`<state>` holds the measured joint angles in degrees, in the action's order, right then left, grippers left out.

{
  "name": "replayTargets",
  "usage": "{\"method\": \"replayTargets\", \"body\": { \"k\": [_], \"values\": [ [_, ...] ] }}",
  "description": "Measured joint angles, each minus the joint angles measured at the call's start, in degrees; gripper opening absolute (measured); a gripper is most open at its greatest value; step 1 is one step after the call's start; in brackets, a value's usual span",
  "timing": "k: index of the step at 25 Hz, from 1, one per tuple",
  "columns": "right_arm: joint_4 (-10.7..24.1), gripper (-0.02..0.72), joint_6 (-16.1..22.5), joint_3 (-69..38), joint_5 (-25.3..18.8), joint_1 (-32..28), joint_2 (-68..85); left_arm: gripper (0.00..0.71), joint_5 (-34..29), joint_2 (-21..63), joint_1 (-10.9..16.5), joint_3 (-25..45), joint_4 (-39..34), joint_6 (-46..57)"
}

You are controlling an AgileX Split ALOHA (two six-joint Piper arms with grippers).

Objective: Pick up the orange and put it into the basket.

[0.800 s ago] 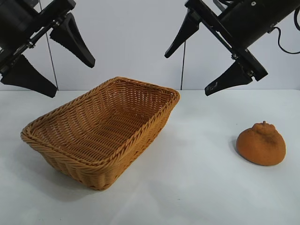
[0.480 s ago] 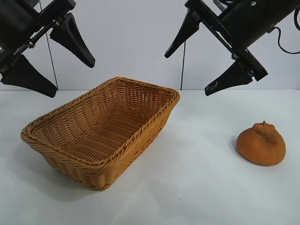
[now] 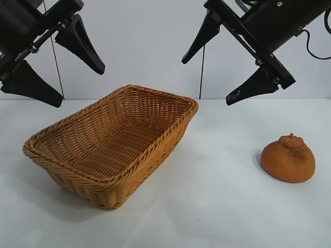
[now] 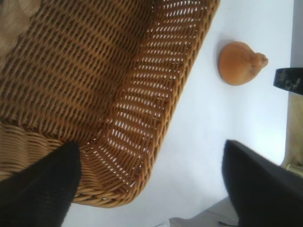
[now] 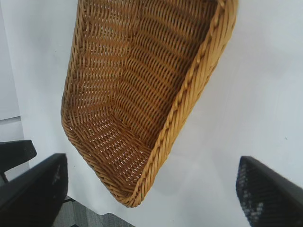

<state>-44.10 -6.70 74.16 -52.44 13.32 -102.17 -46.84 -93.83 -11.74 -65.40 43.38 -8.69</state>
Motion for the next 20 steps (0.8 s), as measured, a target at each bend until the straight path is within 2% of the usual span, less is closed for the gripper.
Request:
{"method": "replayTargets", "body": {
  "k": [16, 20],
  "values": [
    [0.06, 0.661, 0.00, 0.00, 0.12, 0.00, 0.00, 0.582, 0.02, 0.00, 0.00, 0.00, 0.17, 0.18],
    [0.06, 0.661, 0.00, 0.00, 0.01, 0.00, 0.00, 0.582, -0.24, 0.44, 0.00, 0.00, -2.68, 2.99]
  ]
}}
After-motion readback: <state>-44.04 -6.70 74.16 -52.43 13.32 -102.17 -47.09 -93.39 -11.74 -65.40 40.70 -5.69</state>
